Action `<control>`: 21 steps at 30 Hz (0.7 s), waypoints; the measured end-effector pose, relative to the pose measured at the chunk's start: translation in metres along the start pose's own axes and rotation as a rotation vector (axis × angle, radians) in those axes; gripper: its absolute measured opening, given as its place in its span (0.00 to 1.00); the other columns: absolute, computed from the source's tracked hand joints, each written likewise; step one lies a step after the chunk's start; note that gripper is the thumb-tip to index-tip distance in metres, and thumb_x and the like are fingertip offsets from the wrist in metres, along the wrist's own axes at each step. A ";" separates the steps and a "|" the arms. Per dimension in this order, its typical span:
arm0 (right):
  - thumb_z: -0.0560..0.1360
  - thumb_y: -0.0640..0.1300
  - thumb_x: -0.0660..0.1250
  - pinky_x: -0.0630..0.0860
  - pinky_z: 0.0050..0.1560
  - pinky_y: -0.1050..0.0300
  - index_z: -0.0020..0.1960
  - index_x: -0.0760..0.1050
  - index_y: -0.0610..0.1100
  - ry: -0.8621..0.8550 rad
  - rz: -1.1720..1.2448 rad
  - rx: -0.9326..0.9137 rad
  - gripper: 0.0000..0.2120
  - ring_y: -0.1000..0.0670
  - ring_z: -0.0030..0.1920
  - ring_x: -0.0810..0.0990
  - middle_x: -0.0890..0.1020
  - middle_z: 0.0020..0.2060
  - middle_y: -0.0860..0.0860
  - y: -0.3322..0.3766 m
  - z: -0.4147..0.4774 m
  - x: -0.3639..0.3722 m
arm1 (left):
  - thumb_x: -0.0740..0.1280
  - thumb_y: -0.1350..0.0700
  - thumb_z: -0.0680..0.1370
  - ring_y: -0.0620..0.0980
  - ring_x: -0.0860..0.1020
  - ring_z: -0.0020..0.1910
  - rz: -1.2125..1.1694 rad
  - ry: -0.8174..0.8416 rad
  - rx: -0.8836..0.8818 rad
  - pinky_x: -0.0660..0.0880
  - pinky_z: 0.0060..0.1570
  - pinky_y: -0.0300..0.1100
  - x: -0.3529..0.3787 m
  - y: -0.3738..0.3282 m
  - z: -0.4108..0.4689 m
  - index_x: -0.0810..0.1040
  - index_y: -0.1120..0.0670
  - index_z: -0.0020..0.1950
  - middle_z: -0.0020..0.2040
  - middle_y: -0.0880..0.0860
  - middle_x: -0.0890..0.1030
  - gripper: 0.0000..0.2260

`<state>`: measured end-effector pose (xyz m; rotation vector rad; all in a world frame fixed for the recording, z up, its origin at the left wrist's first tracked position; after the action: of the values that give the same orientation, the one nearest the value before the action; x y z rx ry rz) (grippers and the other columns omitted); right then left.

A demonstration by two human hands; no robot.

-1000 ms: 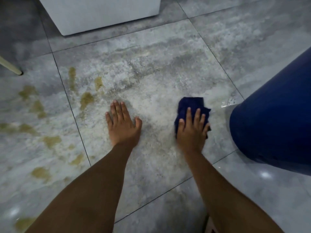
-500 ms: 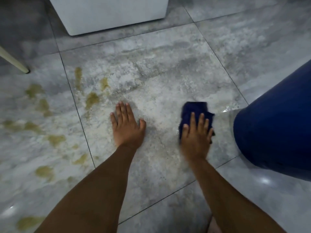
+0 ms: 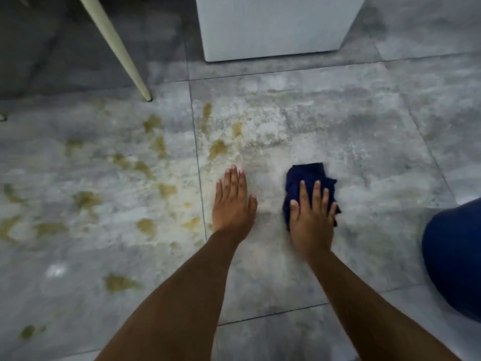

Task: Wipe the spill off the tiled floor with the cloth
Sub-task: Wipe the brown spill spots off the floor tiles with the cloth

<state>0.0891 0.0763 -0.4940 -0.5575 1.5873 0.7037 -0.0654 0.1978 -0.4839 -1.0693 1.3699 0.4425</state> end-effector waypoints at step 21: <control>0.80 0.58 0.39 0.39 0.74 0.43 0.78 0.48 0.55 0.257 -0.008 -0.394 0.27 0.46 0.78 0.44 0.47 0.78 0.49 0.125 0.003 0.013 | 0.37 0.47 0.78 0.57 0.46 0.77 0.071 -0.139 -0.260 0.39 0.74 0.50 -0.023 0.094 -0.025 0.43 0.61 0.76 0.78 0.61 0.48 0.30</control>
<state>0.0009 0.1662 -0.4918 -0.9742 1.6882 0.9790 -0.1593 0.2315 -0.4918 -1.1794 1.2526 0.7496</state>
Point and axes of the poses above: each hand's wrist, its own z-axis towards the middle knuckle, its own x-axis out of the palm, y = z × x, the point moved 10 cm from there along z, towards the middle knuckle
